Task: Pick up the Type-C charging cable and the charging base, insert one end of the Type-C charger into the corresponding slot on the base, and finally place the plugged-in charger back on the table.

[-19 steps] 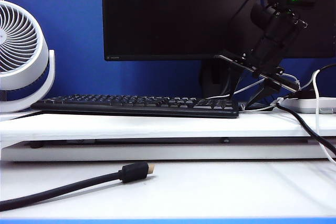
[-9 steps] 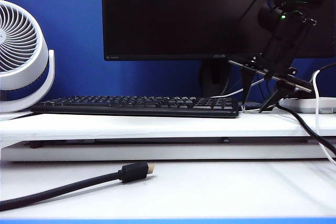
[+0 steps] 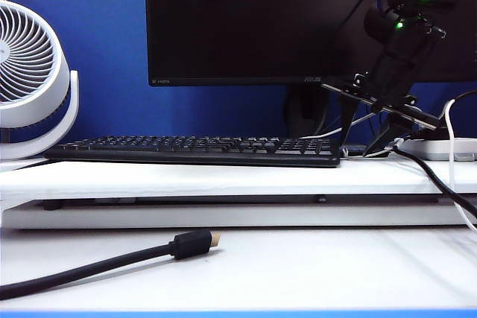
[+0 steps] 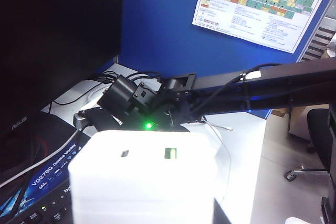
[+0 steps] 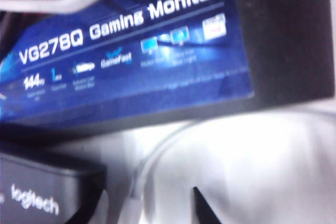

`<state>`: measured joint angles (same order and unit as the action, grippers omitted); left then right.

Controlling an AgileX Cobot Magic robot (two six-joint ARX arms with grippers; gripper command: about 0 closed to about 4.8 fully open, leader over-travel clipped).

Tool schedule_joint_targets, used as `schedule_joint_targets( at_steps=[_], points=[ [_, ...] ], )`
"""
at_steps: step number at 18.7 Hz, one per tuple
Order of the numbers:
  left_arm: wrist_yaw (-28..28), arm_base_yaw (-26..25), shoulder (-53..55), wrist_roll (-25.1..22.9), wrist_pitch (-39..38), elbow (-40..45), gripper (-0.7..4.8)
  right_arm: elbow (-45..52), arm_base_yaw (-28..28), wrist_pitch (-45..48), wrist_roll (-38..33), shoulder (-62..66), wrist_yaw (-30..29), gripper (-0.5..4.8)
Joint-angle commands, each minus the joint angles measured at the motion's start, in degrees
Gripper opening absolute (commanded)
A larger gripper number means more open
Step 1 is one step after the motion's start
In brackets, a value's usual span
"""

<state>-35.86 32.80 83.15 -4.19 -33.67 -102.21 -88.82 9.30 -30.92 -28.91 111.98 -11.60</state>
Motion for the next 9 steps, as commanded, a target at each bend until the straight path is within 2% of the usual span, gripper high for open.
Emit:
schedule_joint_targets(
  at_steps=[1,4,7,9],
  points=[
    [-0.39,0.02,-0.37,0.17,1.18,-0.24,0.21,-1.51,0.83,0.31,0.52,0.68,0.35,1.99],
    [-0.42,0.02,-0.37,0.37,1.14,-0.24,0.21,-8.13,1.51,-5.84,3.45,4.63,1.79,1.98],
    [-0.39,0.02,-0.37,0.35,1.14,-0.24,0.21,-9.38,2.12,-10.27,6.36,5.11,4.74,1.94],
    [-0.39,0.02,-0.35,0.31,1.20,-0.24,0.21,-9.38,2.86,-11.96,7.78,5.16,6.69,1.74]
  ],
)
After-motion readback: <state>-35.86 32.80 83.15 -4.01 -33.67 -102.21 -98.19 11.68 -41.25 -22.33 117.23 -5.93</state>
